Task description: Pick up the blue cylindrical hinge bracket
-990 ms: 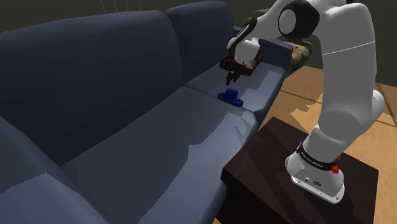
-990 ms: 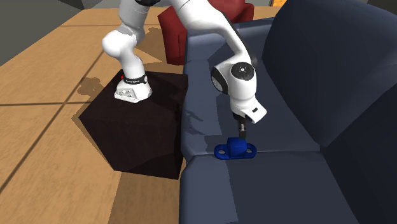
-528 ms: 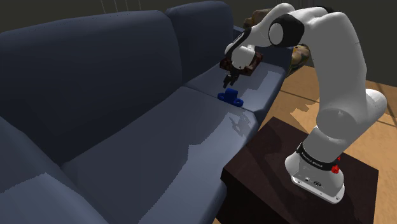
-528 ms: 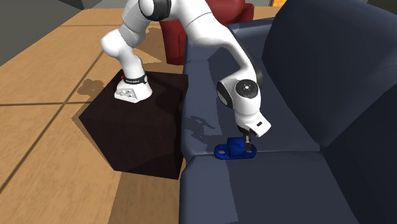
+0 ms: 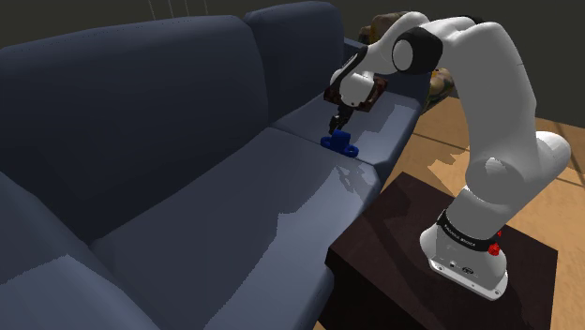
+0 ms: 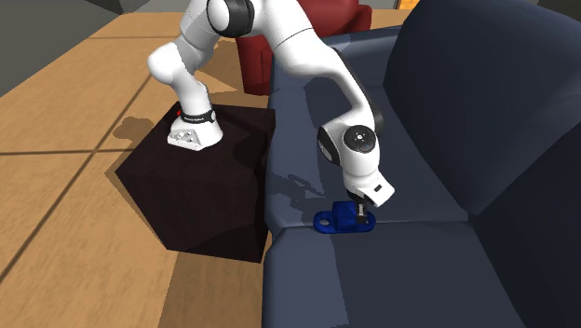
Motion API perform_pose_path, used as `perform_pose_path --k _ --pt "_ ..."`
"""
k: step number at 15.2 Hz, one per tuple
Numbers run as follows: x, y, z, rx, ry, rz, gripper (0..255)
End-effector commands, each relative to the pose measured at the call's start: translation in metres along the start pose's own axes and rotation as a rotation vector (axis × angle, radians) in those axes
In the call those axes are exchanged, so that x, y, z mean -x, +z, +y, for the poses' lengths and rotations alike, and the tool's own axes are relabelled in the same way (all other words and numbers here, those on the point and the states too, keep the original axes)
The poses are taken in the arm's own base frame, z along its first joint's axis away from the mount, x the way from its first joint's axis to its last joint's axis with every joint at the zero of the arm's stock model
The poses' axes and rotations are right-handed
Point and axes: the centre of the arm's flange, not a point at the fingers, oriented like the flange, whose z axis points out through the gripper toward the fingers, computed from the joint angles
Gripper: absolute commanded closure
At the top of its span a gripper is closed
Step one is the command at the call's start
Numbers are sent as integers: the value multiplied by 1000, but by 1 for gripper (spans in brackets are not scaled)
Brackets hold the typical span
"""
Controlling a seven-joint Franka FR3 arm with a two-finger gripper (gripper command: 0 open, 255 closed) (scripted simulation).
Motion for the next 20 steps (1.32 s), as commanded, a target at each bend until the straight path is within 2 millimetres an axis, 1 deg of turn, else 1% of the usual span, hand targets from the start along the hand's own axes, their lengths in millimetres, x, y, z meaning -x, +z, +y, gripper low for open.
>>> perform_pose_path --k 1,7,20 --pt "0 1 0 0 0 -1 255" --pt "1 1 0 0 0 -1 255" --pt "-13 -65 -13 0 0 -1 255"
